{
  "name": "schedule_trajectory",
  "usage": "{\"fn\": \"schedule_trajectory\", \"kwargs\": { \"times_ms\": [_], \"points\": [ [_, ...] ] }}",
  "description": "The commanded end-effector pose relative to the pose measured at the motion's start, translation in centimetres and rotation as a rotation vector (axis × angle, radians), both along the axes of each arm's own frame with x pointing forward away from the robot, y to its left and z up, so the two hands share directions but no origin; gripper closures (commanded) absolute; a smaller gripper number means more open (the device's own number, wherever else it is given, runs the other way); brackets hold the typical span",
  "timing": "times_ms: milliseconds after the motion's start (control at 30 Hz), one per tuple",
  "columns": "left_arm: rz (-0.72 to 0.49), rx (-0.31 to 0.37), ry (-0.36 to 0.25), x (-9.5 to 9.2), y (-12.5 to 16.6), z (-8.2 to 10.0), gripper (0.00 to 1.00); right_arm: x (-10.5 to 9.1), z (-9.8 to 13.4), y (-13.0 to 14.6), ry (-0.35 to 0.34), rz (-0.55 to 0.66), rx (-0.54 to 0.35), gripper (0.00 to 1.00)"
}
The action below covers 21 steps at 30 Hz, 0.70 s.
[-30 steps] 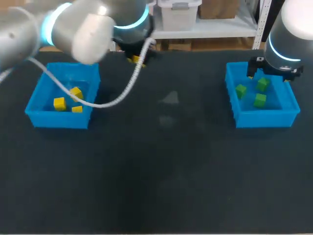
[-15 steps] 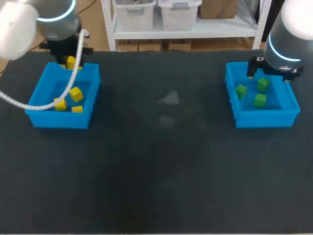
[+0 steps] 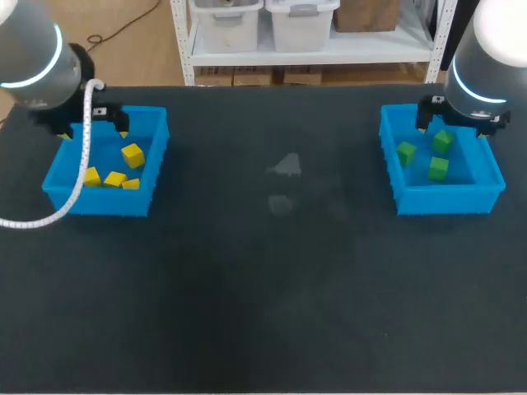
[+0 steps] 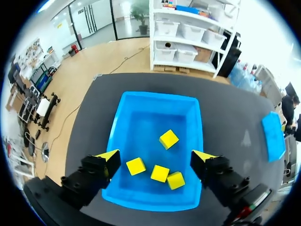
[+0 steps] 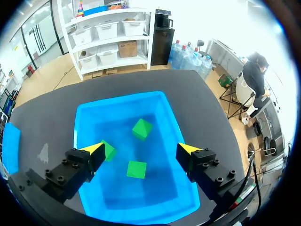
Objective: Put the green cubes in the right bin and the yellow cubes in the left bin.
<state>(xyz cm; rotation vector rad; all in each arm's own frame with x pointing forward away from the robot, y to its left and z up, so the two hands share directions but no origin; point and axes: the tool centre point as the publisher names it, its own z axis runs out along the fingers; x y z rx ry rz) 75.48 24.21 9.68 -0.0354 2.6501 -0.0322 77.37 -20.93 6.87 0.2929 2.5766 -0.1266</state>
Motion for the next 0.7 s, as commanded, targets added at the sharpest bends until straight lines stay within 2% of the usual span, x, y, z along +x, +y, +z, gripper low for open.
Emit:
{"fn": "schedule_trajectory", "kwargs": {
  "times_ms": [33, 100, 700],
  "points": [
    [-0.022, -0.049, -0.086, -0.49, 0.61, -0.31, 0.0, -0.27, -0.06, -0.05, -0.009, -0.001, 0.0, 0.0],
    [-0.004, -0.08, -0.094, -0.45, 0.64, -0.29, 0.0, -0.27, -0.06, -0.05, -0.009, -0.001, 0.0, 0.0],
    [-0.004, -0.08, -0.094, -0.45, 0.64, -0.29, 0.0, -0.27, -0.06, -0.05, -0.009, -0.001, 0.0, 0.0]
  ]
}}
